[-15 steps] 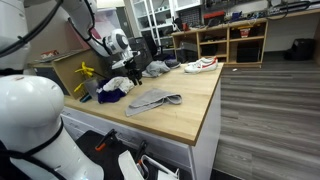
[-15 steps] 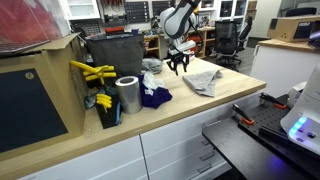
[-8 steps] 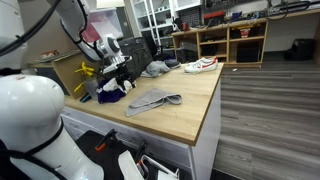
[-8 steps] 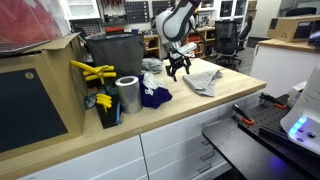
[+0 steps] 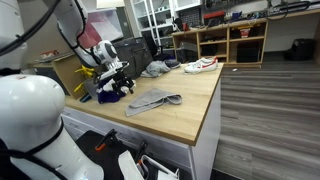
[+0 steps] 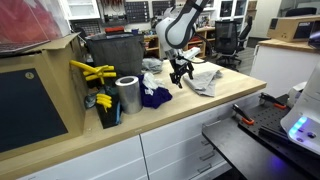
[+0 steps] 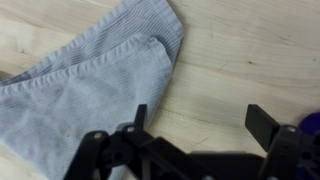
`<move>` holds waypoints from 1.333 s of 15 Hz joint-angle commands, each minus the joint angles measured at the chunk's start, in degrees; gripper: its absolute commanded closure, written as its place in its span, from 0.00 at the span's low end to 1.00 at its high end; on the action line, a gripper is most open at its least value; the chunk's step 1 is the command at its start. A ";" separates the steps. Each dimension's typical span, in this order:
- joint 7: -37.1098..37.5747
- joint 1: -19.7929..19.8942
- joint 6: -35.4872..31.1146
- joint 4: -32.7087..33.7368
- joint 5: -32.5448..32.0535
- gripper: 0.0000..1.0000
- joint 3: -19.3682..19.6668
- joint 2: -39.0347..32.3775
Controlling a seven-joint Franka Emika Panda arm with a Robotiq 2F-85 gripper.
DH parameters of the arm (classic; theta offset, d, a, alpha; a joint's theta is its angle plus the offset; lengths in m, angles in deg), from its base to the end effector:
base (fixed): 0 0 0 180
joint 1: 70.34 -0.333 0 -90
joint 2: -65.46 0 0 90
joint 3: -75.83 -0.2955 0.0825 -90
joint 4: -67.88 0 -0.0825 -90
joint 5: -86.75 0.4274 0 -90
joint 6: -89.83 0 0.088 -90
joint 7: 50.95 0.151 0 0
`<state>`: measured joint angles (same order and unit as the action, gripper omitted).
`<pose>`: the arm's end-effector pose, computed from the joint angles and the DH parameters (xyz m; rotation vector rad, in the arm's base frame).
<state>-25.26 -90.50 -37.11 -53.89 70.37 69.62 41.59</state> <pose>0.4917 0.2285 0.0945 2.8306 0.3114 -0.3132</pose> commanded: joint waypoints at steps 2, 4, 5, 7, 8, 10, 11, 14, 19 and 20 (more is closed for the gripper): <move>-2.01 0.04 0.75 -4.26 -0.40 0.00 -0.29 1.87; -1.68 0.03 1.54 -5.93 -0.57 0.00 -0.10 2.15; -1.59 0.08 1.94 -6.76 -0.56 0.00 -0.05 2.33; -1.33 0.12 2.20 -8.47 -0.87 0.00 0.11 2.66; -1.14 0.07 2.46 -9.23 -1.33 0.00 0.31 2.86; -0.94 -0.01 3.25 -10.70 -2.81 0.00 0.75 3.48; -0.93 0.01 3.75 -11.31 -3.68 0.00 0.93 3.87; -0.68 0.16 3.52 -13.35 -7.56 0.00 1.57 5.09; 2.19 0.04 -0.57 -12.91 -16.21 0.00 2.47 4.76; 2.66 0.04 -1.27 -12.84 -17.26 0.00 2.45 4.74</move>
<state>-24.46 -90.31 -36.09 -65.60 56.33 71.72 44.63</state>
